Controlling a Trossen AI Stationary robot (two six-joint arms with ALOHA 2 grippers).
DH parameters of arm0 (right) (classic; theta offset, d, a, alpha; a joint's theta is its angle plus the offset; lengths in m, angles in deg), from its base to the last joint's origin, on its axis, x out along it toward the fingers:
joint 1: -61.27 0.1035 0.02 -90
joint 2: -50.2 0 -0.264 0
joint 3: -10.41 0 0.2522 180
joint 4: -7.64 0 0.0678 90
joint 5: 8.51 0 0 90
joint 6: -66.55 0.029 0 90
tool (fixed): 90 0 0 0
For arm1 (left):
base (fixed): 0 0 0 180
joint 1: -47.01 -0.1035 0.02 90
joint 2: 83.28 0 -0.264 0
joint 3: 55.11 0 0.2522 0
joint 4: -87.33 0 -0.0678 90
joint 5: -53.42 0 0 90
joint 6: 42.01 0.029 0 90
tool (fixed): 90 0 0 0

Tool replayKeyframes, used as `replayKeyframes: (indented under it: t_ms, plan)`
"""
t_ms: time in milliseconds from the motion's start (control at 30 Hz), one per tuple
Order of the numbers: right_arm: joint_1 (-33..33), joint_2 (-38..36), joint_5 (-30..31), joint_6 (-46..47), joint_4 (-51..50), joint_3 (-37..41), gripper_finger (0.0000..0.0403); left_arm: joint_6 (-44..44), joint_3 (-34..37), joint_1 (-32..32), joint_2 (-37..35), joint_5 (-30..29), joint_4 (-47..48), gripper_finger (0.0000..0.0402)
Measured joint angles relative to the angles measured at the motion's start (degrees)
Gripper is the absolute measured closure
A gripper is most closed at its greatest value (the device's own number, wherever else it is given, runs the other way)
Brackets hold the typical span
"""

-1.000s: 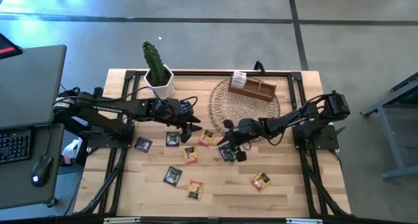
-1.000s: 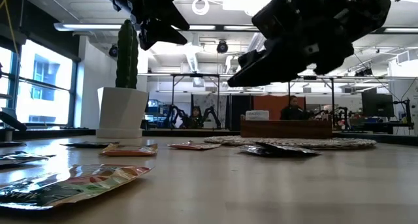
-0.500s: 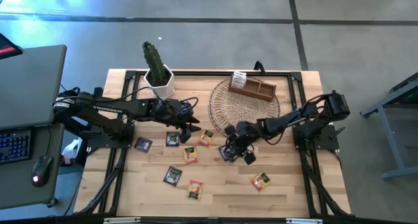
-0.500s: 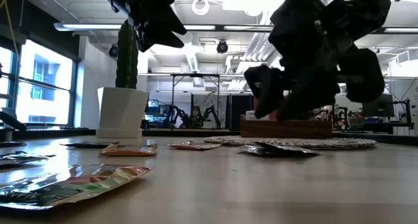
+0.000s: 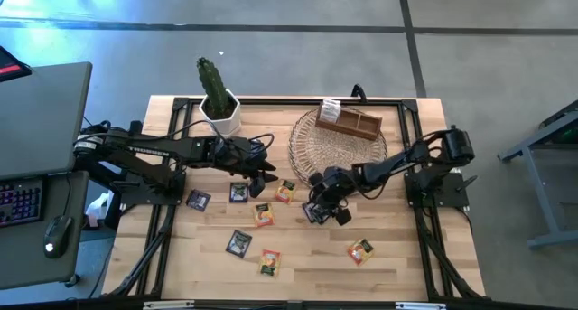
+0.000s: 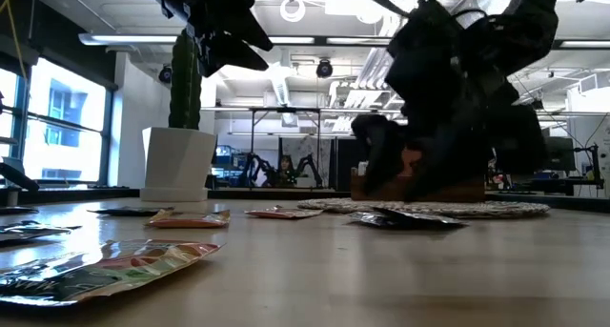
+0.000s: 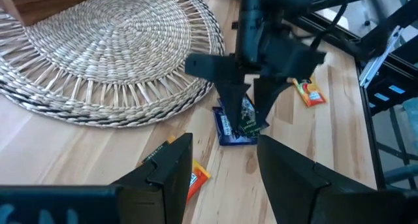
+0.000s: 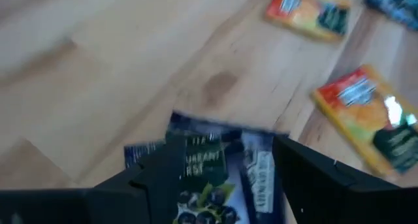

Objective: Pick & Place Tea
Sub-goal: Put the blue tea bag into the middle section of the wooden organizer

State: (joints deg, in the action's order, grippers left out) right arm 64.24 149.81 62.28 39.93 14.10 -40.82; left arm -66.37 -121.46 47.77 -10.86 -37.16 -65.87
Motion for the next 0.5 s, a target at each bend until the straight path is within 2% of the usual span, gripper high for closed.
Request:
replayKeyframes:
  t_ms: [167, 267, 500]
  plan:
    - [-0.4, 2.8, 3.9, -2.7, 0.4, -0.1, 0.0176, 0.0, 0.0, 0.0, 0.0, 0.0, 0.0, 0.0232]
    - [-0.8, 3.0, 4.1, -2.8, -0.5, -0.2, 0.0183, 0.0, 0.0, 0.0, 0.0, 0.0, 0.3, 0.0232]
    - [-1.3, 3.1, 3.9, -1.0, -2.3, -0.1, 0.0238, 0.1, 0.0, 0.0, 0.0, 0.0, 0.4, 0.0232]
